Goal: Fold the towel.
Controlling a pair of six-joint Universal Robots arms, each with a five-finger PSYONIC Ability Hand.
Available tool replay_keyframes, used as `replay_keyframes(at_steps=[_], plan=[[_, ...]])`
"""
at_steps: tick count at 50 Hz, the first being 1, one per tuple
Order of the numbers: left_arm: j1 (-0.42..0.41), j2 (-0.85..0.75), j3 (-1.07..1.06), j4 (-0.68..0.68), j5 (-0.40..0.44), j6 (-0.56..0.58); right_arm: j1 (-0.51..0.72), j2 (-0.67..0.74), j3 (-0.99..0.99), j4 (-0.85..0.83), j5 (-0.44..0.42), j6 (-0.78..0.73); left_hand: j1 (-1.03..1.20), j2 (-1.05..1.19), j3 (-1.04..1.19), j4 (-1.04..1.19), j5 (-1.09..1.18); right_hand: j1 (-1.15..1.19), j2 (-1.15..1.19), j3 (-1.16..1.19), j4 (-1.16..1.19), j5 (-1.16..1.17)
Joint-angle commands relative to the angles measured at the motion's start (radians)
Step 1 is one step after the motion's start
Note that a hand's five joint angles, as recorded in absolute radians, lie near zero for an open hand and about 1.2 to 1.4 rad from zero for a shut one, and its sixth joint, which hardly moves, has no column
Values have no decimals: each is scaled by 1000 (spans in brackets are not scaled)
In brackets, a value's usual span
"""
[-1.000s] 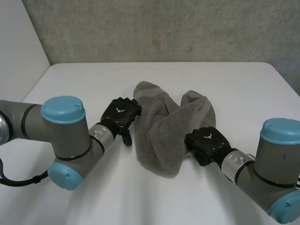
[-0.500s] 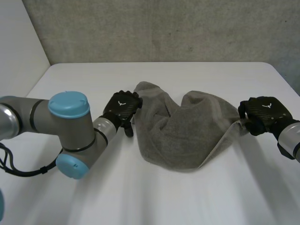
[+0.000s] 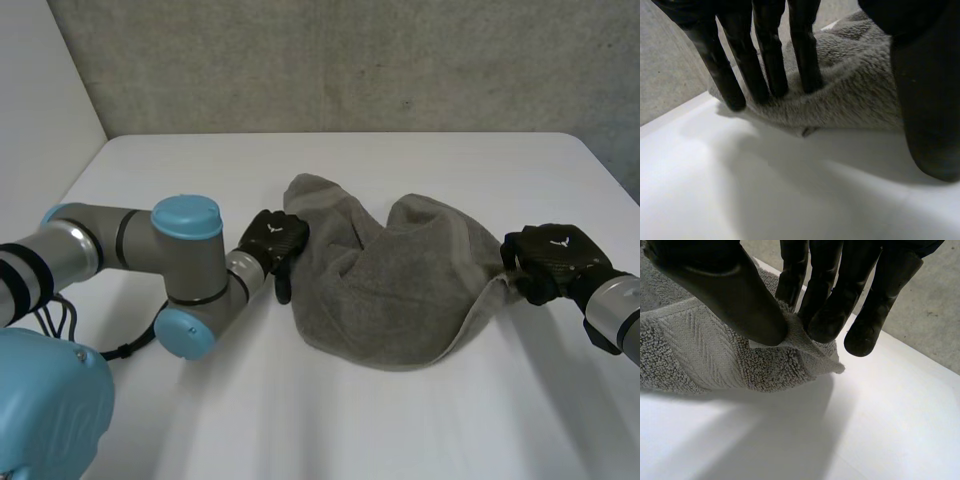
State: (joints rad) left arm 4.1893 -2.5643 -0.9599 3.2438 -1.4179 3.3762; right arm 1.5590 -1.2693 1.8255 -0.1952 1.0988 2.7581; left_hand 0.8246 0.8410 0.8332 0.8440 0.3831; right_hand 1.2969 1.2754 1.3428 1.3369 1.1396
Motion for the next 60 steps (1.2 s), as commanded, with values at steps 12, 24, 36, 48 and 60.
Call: replay_keyframes(at_steps=[12,24,36,48,60], plan=[[-23,136,-8,11,-6,-15,1,-2,1,0,-2,-2,572,555,563,552,839,99,121,54,59,82],[-23,171,-78,11,-3,-15,0,-9,3,3,-3,1,572,555,563,552,839,99,121,54,59,82],[-21,174,-65,103,2,-63,0,-12,14,3,-3,1,572,555,563,552,839,99,121,54,59,82],[-38,52,3,105,37,-75,1,-7,9,2,-3,-2,572,555,563,552,839,99,121,54,59,82],[-113,-57,220,103,63,-146,3,5,8,2,-2,-2,572,555,563,552,839,99,121,54,59,82]])
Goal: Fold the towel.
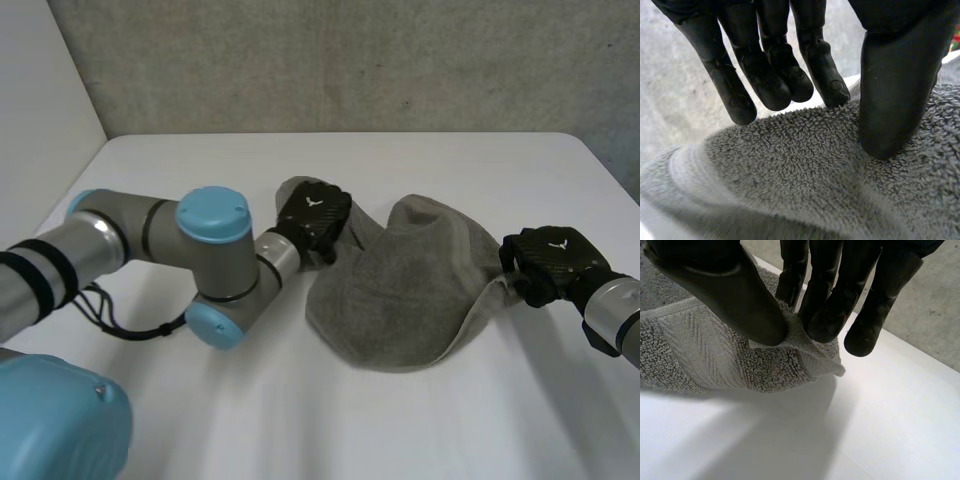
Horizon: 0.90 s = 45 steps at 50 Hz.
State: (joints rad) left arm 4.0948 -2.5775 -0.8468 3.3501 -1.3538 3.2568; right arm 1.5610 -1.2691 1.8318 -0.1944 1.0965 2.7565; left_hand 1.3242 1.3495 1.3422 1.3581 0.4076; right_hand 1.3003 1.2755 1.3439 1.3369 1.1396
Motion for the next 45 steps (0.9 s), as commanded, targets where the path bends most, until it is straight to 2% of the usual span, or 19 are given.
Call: replay_keyframes(at_steps=[1,4,6,7,8,9,12,17,20,30,35,45], plan=[[-19,-44,107,-3,-1,-26,1,5,1,1,0,0,72,47,54,38,814,96,121,52,59,82],[-19,-46,110,-4,-2,-26,1,5,1,0,0,-1,-16,-41,-34,-50,726,96,121,52,59,82],[-19,-40,100,-9,-2,-26,1,7,-2,0,0,-1,-763,-788,-781,-797,-21,96,121,52,59,82],[-19,-39,100,-9,-2,-26,1,7,-2,0,0,-1,-767,-792,-785,-801,-25,96,121,52,59,82],[-14,-36,91,-15,-5,-25,1,8,-2,0,0,-1,-991,-1016,-1009,-1025,-249,96,121,52,59,82],[-5,-32,72,-24,-8,-25,1,11,-2,0,0,-1,-1075,-1100,-1093,-1109,-333,96,121,52,59,82],[4,-18,49,-35,-16,-23,2,16,-3,1,0,-5,-1105,-1130,-1123,-1139,-363,96,121,52,59,82],[117,59,-81,-38,-36,-17,21,22,1,1,2,-41,-1064,-1089,-1082,-1098,-322,96,121,52,59,82],[151,94,-135,-41,-36,-19,22,25,4,1,5,-58,-1020,-1045,-1038,-1054,-278,96,121,52,59,82],[176,181,-282,-47,-37,-15,30,33,6,1,5,-70,-932,-957,-950,-966,-189,96,121,52,59,82],[180,197,-317,-67,-33,-15,30,36,4,1,5,-70,-671,-696,-689,-705,71,96,121,52,59,82],[173,123,-252,-81,-19,-14,30,43,7,1,8,-72,-685,-710,-703,-719,57,96,121,52,59,82]])
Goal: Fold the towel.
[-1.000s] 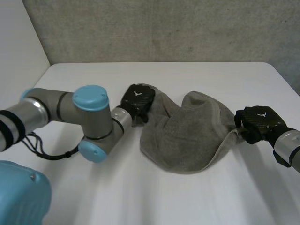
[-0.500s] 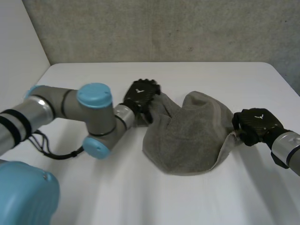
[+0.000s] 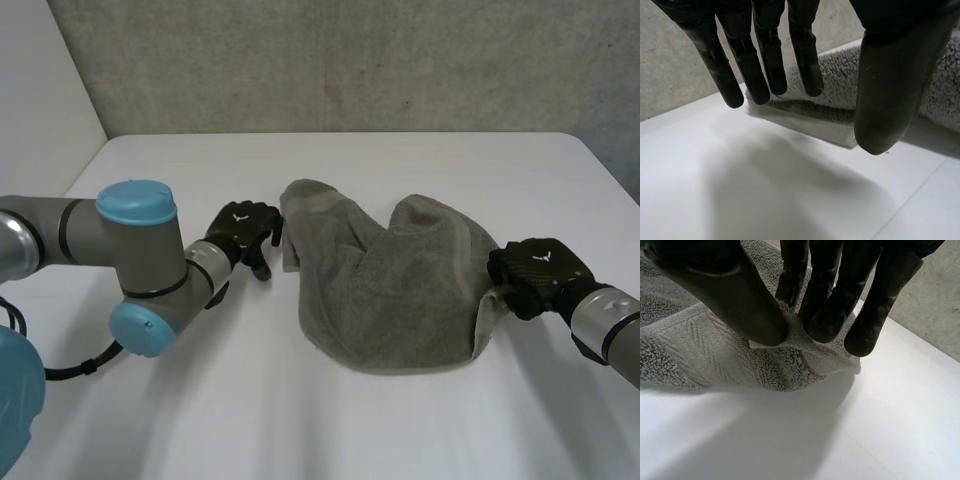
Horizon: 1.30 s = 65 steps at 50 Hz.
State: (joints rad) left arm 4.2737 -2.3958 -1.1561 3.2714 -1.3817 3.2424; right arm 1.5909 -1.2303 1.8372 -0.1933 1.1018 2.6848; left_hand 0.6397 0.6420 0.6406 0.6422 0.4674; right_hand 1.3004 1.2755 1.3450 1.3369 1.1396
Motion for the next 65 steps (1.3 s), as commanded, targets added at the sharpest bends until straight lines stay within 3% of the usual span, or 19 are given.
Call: replay_keyframes(at_steps=[1,16,27,29,31,32,34,37,54,65], plan=[[-9,-81,90,-7,9,0,0,5,2,2,3,0,-3,-6,-4,-6,-6,96,121,51,59,82],[-35,-270,394,-125,12,-1,0,9,4,0,4,0,-15,-17,-16,-18,-17,96,121,51,59,82],[-41,-309,440,-145,12,4,-2,12,2,0,4,-2,-6,-9,-7,-9,-9,96,121,51,59,82],[-41,-312,441,-145,12,4,-2,12,1,0,4,-2,20,18,19,18,18,96,121,51,59,82],[-43,-312,449,-147,12,4,-2,12,1,0,4,-2,242,239,241,239,240,96,121,51,59,82],[-43,-312,449,-147,12,4,-2,12,1,0,4,-2,243,241,242,241,241,96,121,51,59,82],[-48,-303,452,-145,10,2,-2,14,2,0,4,-2,582,580,581,579,580,96,121,51,59,82],[-55,-284,452,-144,-2,2,-2,17,2,0,6,-2,756,754,755,754,754,96,121,51,59,82],[-66,-206,365,-145,3,2,-3,9,4,2,4,0,757,754,756,754,754,96,121,51,59,82],[-37,-16,150,-82,9,-1,-3,-29,-6,17,4,6,757,754,756,754,754,96,121,51,59,82]])
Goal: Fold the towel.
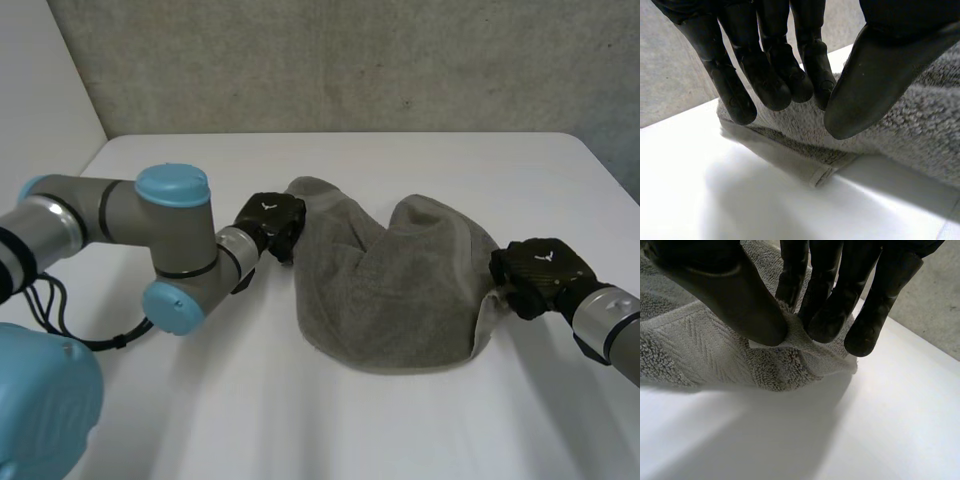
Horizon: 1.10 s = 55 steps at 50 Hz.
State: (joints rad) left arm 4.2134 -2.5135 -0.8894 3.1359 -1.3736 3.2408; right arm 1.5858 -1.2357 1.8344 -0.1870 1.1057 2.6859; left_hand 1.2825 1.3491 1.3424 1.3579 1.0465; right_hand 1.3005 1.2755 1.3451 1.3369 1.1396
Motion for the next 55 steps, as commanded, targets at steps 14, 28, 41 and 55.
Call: replay_keyframes(at_steps=[14,28,41,55], plan=[[-35,128,-330,306,5,89,6,-45,14,17,-1,2,-825,-892,-885,-900,-764,96,121,51,59,82],[-89,24,-207,280,87,191,5,-51,8,18,-3,5,114,47,54,38,175,96,121,51,59,82],[16,319,-328,95,80,156,5,-211,-154,338,-107,2,114,47,54,38,175,96,121,51,59,82],[102,765,-457,0,97,-9,-3,-392,-532,676,-237,22,114,47,54,38,175,96,121,51,59,82]])
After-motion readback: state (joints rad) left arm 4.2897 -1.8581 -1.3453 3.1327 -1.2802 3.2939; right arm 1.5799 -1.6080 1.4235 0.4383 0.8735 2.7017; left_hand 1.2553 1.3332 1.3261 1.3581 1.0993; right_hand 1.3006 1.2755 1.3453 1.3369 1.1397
